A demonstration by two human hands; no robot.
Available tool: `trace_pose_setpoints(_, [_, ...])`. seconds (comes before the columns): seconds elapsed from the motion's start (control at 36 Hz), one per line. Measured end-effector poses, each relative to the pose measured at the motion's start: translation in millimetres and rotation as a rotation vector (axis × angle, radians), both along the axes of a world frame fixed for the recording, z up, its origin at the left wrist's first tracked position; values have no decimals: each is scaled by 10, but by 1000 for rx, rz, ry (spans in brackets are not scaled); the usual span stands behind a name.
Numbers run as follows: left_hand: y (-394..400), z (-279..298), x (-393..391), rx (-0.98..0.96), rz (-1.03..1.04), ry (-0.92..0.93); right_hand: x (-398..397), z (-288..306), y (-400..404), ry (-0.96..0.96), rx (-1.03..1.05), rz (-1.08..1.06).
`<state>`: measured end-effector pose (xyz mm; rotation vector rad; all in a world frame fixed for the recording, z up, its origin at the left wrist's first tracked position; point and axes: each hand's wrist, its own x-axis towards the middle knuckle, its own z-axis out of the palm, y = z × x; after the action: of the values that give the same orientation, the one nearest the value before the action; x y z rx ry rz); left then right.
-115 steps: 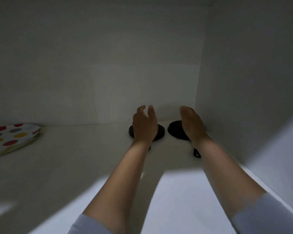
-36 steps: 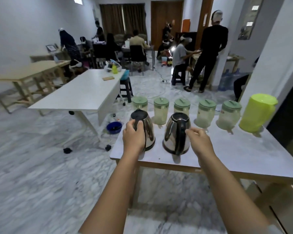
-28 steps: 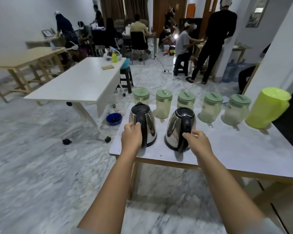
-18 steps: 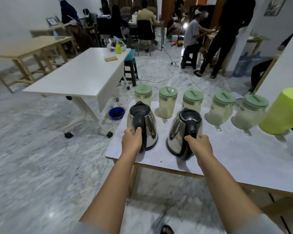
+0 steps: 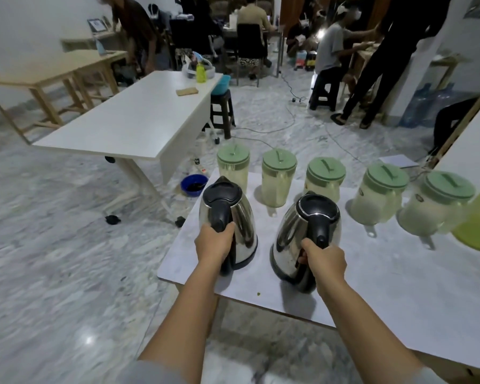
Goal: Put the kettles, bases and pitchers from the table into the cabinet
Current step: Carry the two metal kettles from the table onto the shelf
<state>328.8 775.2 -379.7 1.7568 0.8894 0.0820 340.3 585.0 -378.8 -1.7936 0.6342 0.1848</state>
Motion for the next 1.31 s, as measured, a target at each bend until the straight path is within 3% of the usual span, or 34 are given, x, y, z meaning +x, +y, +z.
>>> trace_pose_setpoints(0.25, [91, 307, 114, 128, 72, -126, 78, 282, 87, -177, -42, -118])
trace_pose_setpoints(0.72, [171, 1173, -278, 196, -328, -424, -920, 904, 282, -444, -154, -512])
trace_pose_setpoints(1.03, [-793, 1452, -817, 65, -698, -546, -2078, 1215, -286, -527, -349, -901])
trace_pose_setpoints(1.31, [-1943, 1834, -1845, -88, -1041, -714, -3463, 1588, -996, -540, -592, -1311])
